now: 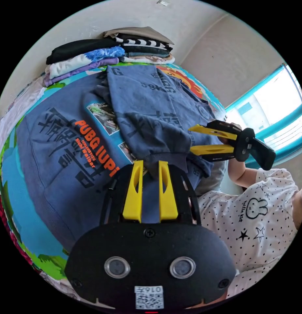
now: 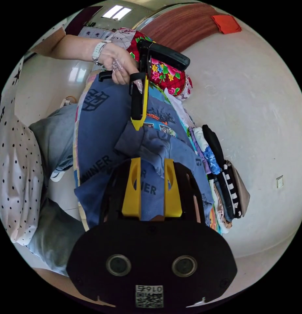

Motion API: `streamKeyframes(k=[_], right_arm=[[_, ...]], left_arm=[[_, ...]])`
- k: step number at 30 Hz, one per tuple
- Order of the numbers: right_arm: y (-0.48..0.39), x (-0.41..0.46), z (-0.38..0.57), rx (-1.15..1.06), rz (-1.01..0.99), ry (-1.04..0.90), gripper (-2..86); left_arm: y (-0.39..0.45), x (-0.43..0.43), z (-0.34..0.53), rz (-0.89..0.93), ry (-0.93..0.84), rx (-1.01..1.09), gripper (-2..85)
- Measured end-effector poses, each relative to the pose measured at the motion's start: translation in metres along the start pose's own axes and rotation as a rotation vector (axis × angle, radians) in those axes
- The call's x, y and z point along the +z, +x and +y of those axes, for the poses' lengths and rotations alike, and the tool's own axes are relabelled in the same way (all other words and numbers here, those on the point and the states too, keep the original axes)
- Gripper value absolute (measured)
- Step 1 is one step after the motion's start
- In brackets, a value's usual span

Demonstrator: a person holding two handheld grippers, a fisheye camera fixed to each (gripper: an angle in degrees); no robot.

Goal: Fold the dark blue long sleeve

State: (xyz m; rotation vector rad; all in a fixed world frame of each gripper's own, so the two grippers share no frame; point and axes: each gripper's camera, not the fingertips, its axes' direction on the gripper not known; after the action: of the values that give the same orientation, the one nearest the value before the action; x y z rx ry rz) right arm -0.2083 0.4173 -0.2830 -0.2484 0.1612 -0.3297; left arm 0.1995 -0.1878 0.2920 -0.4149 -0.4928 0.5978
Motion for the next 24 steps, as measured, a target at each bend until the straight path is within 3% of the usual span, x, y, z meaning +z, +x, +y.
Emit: streamKeyframes(k=[6,12,17,19,24], right_arm=[[0.011,0.004,-0.008,0.038,-0.021,0.002,3.9],[0.054,-0.031,-0.008,0.235,-0.096,0.069,2.6],[0.050,-0.009,0.000,0.189,-0.331,-0.057,3.7],[0.053,-0.003,0.008,0.243,-0.347,-0.082,4.5],[0.079,-0.030,0.029,0.353,-0.366,0.158,6.0]], left_arm=[[0.010,-0.033,0.012,-0.033,0.023,0.049,0.1],[0.023,-0.094,0.031,-0.008,0.117,0.096,-0.6],[0.005,-0.056,0.055,0.016,-0.085,0.028,0.8],[0.001,-0.056,0.067,0.017,-0.074,0.010,2.0],[0.004,-0.083,0.091,-0.027,0.063,-0.008,5.5]])
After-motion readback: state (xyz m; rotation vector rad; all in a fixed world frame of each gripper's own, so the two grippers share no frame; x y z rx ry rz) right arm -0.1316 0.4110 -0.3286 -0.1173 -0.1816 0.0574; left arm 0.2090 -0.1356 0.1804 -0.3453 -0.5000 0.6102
